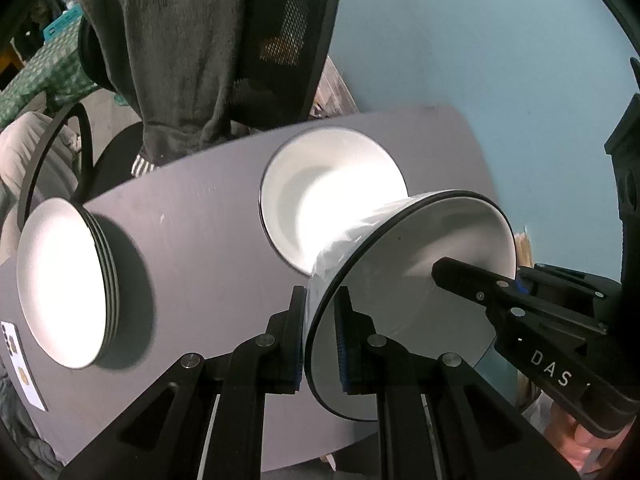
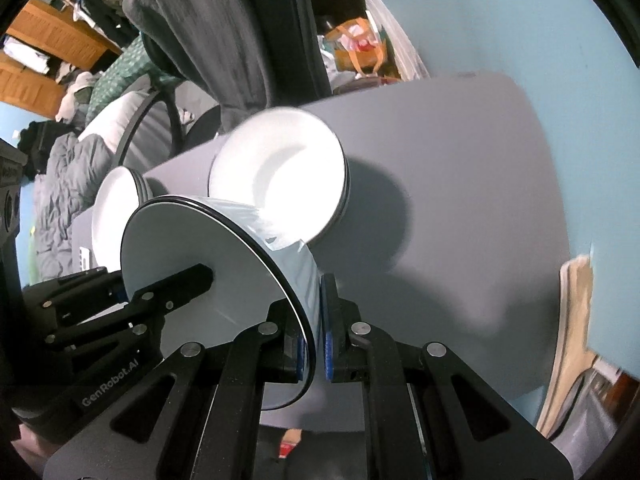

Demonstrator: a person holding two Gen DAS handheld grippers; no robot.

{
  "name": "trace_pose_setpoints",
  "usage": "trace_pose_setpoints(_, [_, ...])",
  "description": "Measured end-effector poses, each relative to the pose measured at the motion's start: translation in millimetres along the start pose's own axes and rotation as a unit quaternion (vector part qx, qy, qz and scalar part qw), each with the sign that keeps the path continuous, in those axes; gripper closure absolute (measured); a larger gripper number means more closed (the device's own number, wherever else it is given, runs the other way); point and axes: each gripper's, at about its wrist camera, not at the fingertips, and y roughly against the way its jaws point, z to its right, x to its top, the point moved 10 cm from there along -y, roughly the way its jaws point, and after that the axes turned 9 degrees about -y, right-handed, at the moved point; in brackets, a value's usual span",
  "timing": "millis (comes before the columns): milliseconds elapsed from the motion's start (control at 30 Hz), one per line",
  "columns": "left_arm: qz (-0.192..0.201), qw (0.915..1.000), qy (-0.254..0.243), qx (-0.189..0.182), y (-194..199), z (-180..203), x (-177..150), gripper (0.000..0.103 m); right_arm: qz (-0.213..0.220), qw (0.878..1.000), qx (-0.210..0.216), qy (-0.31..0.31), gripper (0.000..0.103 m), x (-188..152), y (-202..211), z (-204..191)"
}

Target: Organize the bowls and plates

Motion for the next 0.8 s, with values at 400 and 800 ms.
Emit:
trace_pose_setpoints(400, [-0.004,0.9996,0.024,0.014,-10.8,-26.3,38.2,0.09,-0.012,1.0,0.0,0.015,0.096,38.6,-7.2,-4.0])
trace_pose_setpoints(800, [-0.019,0.9984,0.04,0.035,-22.8,-41.1,49.0,0.09,-0.037,0.999,0.002,0.034,0.096,52.6,-20.8,-2.4])
